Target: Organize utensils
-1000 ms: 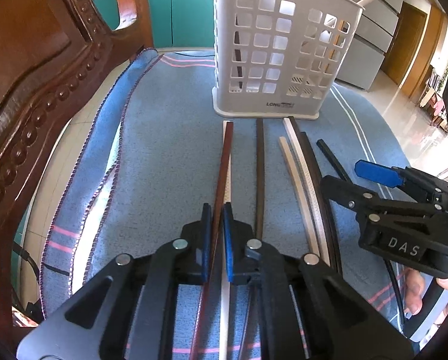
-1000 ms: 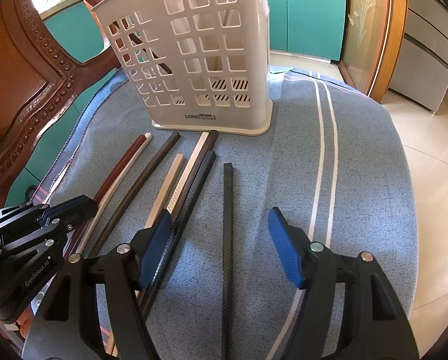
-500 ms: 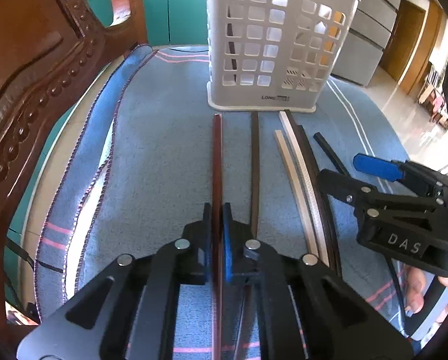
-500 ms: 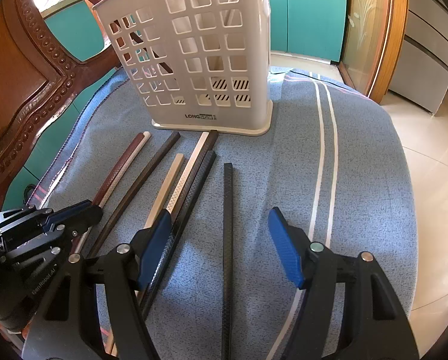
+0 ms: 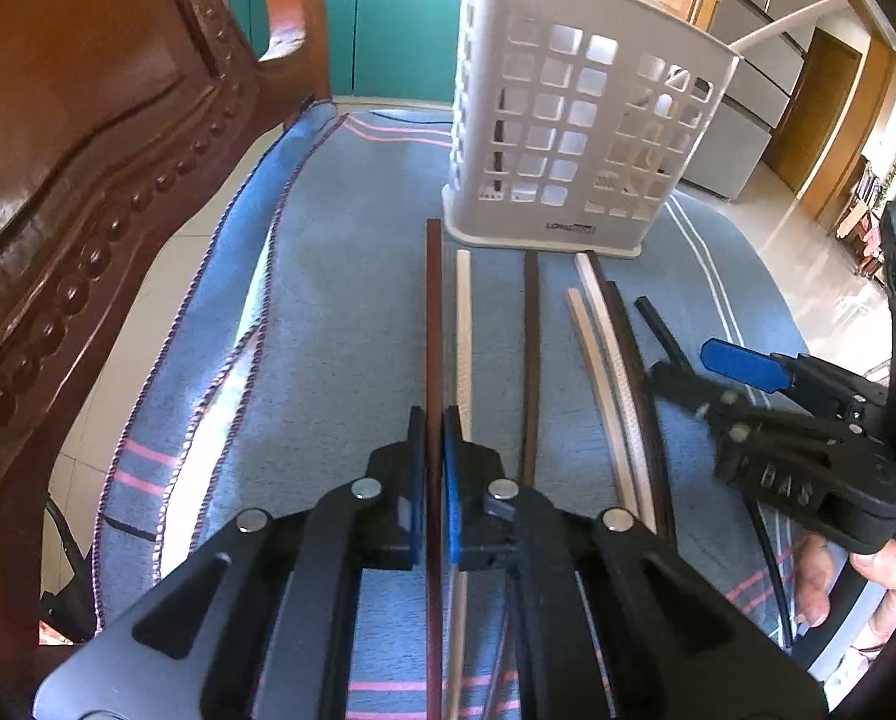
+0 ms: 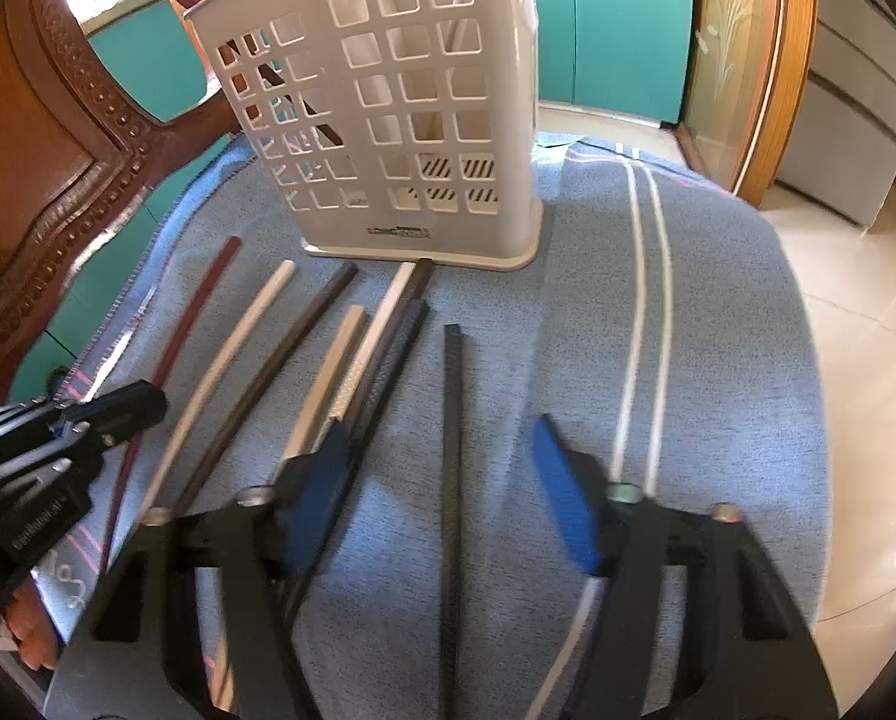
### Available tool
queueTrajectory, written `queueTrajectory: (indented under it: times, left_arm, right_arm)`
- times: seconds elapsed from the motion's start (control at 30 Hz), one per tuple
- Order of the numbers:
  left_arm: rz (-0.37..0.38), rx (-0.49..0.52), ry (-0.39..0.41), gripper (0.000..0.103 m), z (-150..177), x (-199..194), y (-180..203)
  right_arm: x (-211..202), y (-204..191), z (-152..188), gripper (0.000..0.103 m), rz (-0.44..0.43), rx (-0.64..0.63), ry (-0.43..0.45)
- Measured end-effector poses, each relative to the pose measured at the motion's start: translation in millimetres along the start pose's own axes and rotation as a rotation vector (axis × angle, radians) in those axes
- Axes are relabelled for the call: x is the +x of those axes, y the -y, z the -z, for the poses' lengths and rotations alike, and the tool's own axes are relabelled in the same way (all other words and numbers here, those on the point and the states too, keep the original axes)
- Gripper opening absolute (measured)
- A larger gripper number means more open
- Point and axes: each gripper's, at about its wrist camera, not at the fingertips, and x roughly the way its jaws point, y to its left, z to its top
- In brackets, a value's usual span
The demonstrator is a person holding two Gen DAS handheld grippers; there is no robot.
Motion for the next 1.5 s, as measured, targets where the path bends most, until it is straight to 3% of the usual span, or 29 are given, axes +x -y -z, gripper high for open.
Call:
queueTrajectory:
  times: [0.1,0.13,0.43,0.53,0.7,0.97,1.03,1.1,1.2,1.27,1.43,1.5]
  left_arm:
    - [-0.006,0.001,-0.01,0.007,1.1,3.0,-0.6]
    - [-0.007,0.001,-0.012,0.007,-0.5,5.2,-0.8]
    - [0.047,-0.001,-0.009,0.007,-5.5,3.2,0.1]
    - [0.083,-0.015,-0.01,0.007,-5.9,-0.2,-5.5]
    - [0.095,-0.046,-0.036,0.007,-5.8,5.8,-15.8]
    - [0.051,-0.045,-0.068,0.009,-8.3,25.5,-18.8]
    - [0.034,-0.033,-0.065,0.013,-12.5,29.2,-14.4]
    - [0.021,-0.026,-0.063,0.017,-14.0,30.1,-9.4]
    - [-0.016,0.001,-0.06,0.023,-23.3,36.9,-0.6]
    - [-0.045,0.015,-0.062,0.023,-29.7,42.8,3.9]
    - [-0.065,0.019,-0.075,0.023,-40.2,51.1,8.2]
    - [-0.07,0.025,-0.076,0.023,-45.0,54.5,10.3]
  right_arm:
    - [0.7,1.7,-0.5,0.009,-0.002,0.002,-0.012]
    - [1.0,2.2,-0.7,0.007,-0.004,0.002,-0.015]
    - [-10.4,19.2,0.3,0.007,-0.158,0.062,-0.032]
    - [-15.9,22.6,1.0,0.007,-0.17,0.059,-0.02]
    - [-16.4,31.7,0.4,0.007,-0.15,0.082,-0.027]
    - [-14.2,35.2,3.5,0.007,-0.103,0.075,-0.045]
    - [-11.0,31.9,3.1,0.011,-0.077,0.062,-0.051]
    - [-8.8,28.8,3.2,0.024,-0.045,0.043,-0.053]
    - [-7.4,22.0,3.0,0.035,-0.014,0.006,-0.049]
    - [-6.2,15.1,3.9,0.038,0.01,-0.031,-0.053]
    - [-5.8,8.5,7.2,0.037,0.037,-0.078,-0.063]
    - [-6.6,10.8,7.3,0.03,0.039,-0.072,-0.064]
